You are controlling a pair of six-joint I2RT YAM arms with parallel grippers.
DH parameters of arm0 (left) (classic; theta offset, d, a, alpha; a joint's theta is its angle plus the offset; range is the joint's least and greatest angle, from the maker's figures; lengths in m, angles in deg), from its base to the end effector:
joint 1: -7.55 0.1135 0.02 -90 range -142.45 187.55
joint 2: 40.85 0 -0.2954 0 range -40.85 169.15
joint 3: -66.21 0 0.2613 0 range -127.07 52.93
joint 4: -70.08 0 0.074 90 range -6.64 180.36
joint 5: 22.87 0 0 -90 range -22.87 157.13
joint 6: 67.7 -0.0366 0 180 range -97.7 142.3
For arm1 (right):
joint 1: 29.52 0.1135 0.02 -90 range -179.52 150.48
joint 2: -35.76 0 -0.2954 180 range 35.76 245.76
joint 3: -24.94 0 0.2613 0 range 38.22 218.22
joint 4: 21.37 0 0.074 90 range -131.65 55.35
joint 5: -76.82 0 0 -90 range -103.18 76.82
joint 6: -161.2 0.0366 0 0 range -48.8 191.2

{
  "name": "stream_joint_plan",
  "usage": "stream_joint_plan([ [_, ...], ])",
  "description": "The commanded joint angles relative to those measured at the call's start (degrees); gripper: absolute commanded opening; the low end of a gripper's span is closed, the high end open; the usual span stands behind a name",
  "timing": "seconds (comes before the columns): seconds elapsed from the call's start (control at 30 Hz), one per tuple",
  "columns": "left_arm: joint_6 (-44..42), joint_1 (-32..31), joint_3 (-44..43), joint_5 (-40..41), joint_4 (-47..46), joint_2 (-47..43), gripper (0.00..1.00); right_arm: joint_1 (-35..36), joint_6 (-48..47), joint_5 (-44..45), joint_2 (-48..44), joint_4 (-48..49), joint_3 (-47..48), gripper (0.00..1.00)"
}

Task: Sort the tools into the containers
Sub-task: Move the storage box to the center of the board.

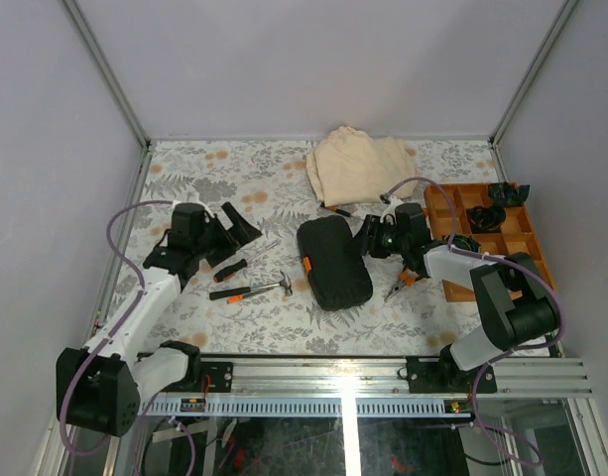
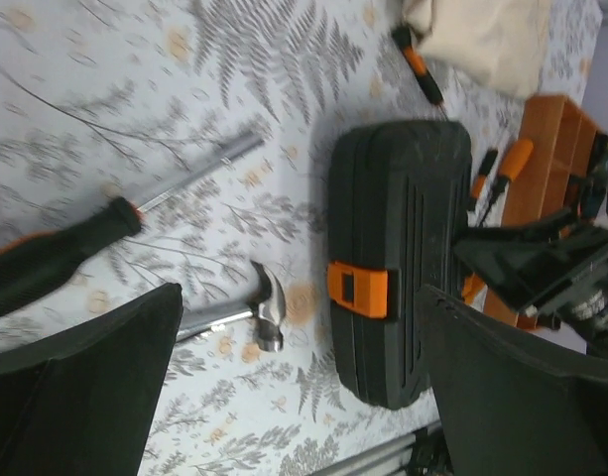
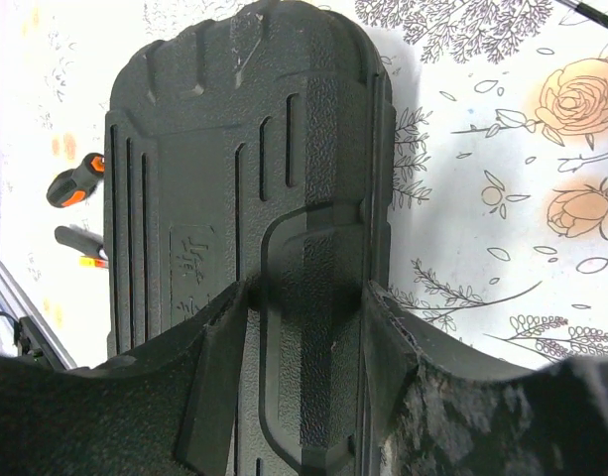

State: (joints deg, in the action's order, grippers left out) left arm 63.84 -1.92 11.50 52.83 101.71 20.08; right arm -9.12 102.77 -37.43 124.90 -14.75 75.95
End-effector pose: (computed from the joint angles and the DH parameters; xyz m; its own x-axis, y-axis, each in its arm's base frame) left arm 0.2181 -0.0456 0.2762 -0.6863 -0.5370 -0.4905 -0.1380 0.7583 -0.6371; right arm 0.2878 0.1231 0.1914 -0.7556 0.2283 -0.6140 -0.2939 0.7195 0.6292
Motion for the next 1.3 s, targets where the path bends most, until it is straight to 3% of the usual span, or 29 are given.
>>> stream_joint_plan([
  [0.0, 4.68, -6.95, 2.28, 3.62, -8.2, -1.1, 1.0, -1.66, 0.91, 3.15, 0.81, -7.3, -4.35, 0.5],
  [0.23, 11.57, -17.84, 7.55, 3.89, -18.79, 2.22, 1.0, -2.05, 3.52, 2.89, 0.49, -4.8, -6.03, 0.5],
  [0.47, 14.67, -23.87, 8.85, 6.39, -26.41, 6.53, 1.0, -2.99, 6.18, 2.27, 1.27, -2.23, -7.82, 0.5],
  [0.83, 25.68, -26.23, 14.69, 7.7, -40.33, 12.7, 1.0, -3.35, 6.29, 1.51, 1.21, -1.68, -8.33, 0.5],
  [1.27, 29.38, -27.26, 17.35, 8.37, -52.61, 18.93, 1.0, -3.53, 6.31, 0.39, 2.0, -0.78, -8.39, 0.5],
])
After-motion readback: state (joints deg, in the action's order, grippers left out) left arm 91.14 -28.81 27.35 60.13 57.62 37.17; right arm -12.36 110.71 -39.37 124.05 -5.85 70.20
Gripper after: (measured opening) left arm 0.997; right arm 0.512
